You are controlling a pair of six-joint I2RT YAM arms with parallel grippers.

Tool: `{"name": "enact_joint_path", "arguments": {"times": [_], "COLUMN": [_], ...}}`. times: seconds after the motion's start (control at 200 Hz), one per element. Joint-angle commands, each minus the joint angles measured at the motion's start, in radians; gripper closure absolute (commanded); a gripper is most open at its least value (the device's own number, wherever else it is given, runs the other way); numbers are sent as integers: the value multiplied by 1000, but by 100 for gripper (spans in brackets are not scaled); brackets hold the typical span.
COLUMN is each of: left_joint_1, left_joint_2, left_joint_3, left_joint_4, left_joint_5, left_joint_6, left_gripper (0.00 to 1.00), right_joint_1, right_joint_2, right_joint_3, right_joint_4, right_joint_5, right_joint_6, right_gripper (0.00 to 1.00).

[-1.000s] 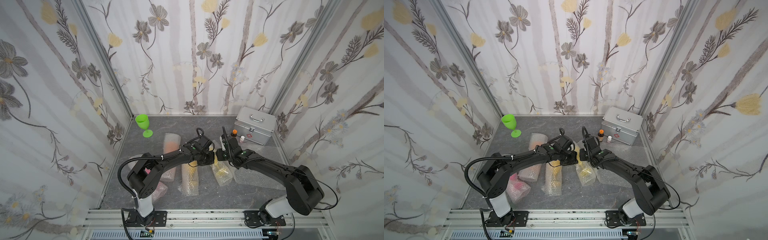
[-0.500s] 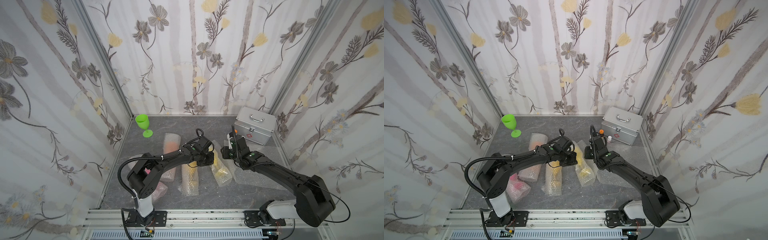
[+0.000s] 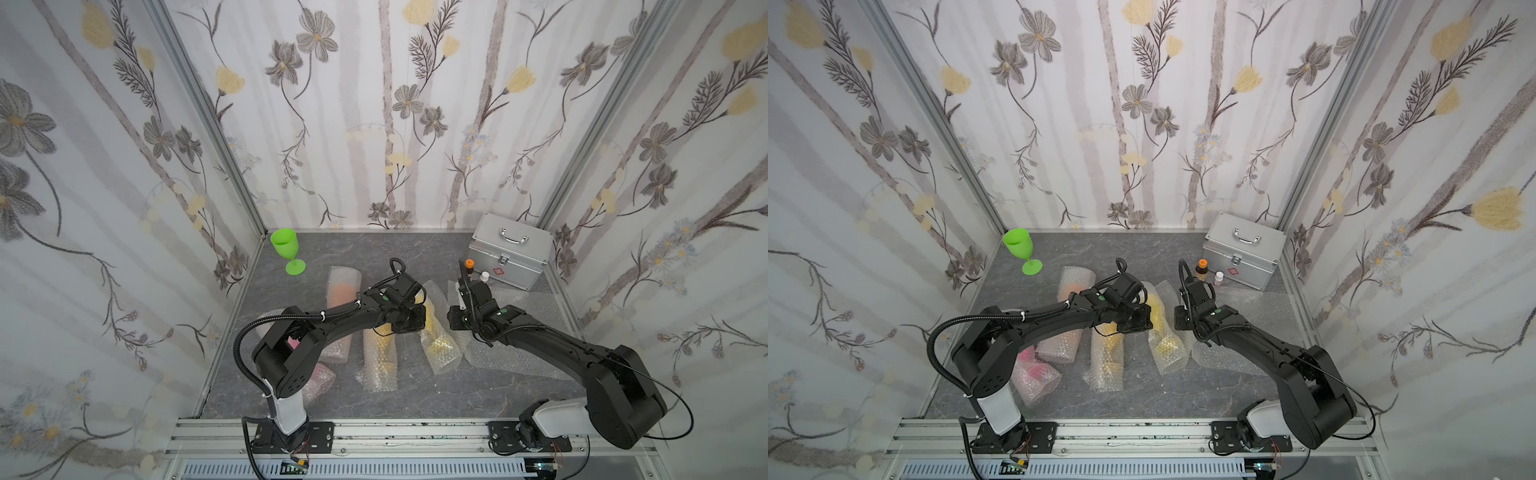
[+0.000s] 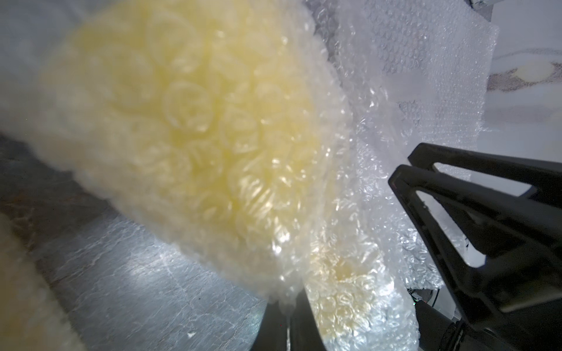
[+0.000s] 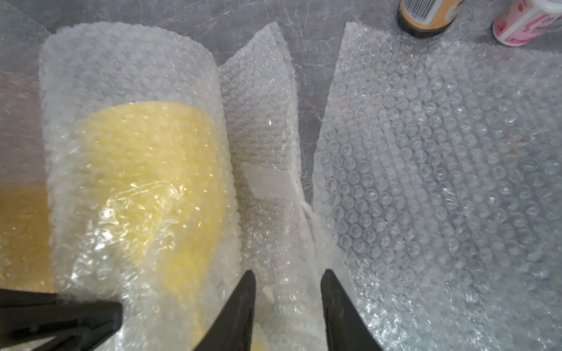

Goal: Unpack wine glasses from bubble wrap
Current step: Unwrap the bubble wrap at the center of the board.

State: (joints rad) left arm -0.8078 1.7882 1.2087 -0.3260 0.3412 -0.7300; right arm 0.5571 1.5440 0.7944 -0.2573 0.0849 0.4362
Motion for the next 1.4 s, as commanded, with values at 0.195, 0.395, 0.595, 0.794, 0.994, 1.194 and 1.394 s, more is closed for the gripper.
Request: {"name": "enact_joint_path", "arguments": {"times": [0.195, 0.395, 0.595, 0.794, 0.994, 1.194, 1.394], "left_joint_1": [9, 11, 12, 19, 36, 67, 88], "left_joint_2": [-21, -23, -24, -32, -48, -73, -99], "left_joint_3": [-24, -29, -37, -42, -51, -67, -63], "left_joint_4": [13, 22, 25, 24, 14, 8, -19], "left_joint_5": [-16, -12, -12, -15, -16, 2, -3], "left_joint_6": [4, 3, 3, 3, 9, 3, 16], "left_gripper": [100, 100, 100, 100, 94, 82, 62], "right_joint_1": [1, -9, -9, -8, -2, 1, 1], "right_joint_2": [-46, -59, -52, -79, -100, -160, -231], "right_joint_3": [-3, -31, -41, -35, -27, -23, 0], "right_joint_4": [-61, -69, -46, -33, -34, -35, -75], "right_joint_5": [95, 62, -33, -54, -61, -61, -15], "right_joint_6": [13, 24, 35, 50, 54, 66, 75], "right_gripper": [60, 57, 65, 86, 100, 100, 100]}}
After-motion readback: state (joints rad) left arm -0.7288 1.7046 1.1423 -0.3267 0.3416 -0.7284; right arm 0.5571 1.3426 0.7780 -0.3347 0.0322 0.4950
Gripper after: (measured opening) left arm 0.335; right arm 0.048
